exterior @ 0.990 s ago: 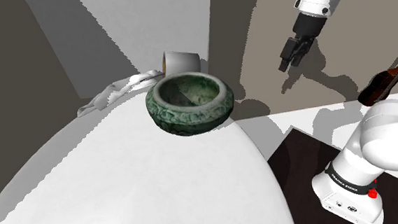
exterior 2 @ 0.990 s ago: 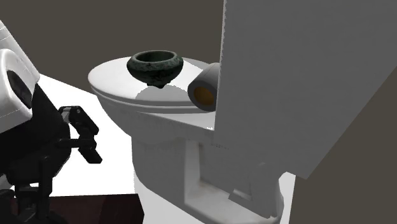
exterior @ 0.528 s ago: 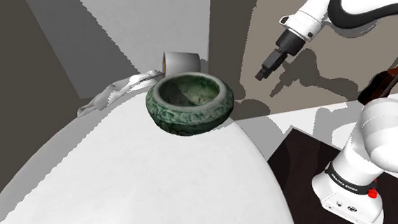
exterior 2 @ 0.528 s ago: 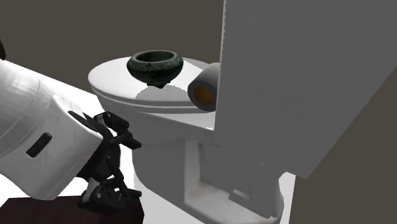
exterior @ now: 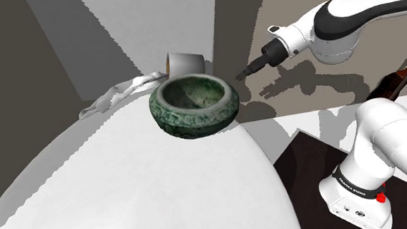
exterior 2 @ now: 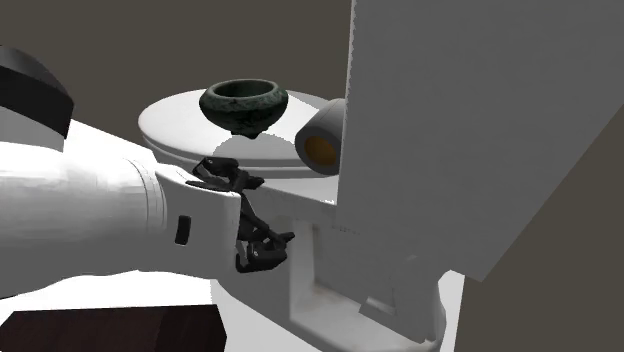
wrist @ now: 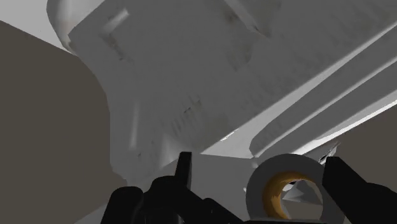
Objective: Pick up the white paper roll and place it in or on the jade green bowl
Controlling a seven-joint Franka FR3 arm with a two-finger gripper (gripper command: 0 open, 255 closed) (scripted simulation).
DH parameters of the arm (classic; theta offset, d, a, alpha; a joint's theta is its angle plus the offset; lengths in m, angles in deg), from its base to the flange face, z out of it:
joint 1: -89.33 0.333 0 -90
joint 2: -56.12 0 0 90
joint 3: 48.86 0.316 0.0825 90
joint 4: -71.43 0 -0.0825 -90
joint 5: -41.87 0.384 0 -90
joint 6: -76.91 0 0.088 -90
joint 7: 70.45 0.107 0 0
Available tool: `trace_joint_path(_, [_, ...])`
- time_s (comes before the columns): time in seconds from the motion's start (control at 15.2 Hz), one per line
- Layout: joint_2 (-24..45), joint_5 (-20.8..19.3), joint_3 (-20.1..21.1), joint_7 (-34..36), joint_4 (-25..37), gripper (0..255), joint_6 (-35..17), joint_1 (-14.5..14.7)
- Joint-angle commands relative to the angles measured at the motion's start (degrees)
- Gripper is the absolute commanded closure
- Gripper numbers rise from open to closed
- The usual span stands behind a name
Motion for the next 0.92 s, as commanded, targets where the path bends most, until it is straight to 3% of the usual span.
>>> trace_joint_path(0.0, [-1.2,5.5,-6.4,-9.2,-0.1,0,-7.1,10.0])
trace_joint_path(0.26, [-8.9,12.1,-20.3,-26.7,2.1,0,-19.7,32.7])
trace_joint_path(0.46, [-19.2,11.5,-27.9,-37.6,4.2,0,-27.3,47.3])
trace_joint_path(0.53, [-19.6,11.0,-28.2,-37.5,4.2,0,-27.5,47.6])
trace_joint_path(0.86, [-19.7,10.8,-30.6,-38.8,6.6,0,-32.2,54.9])
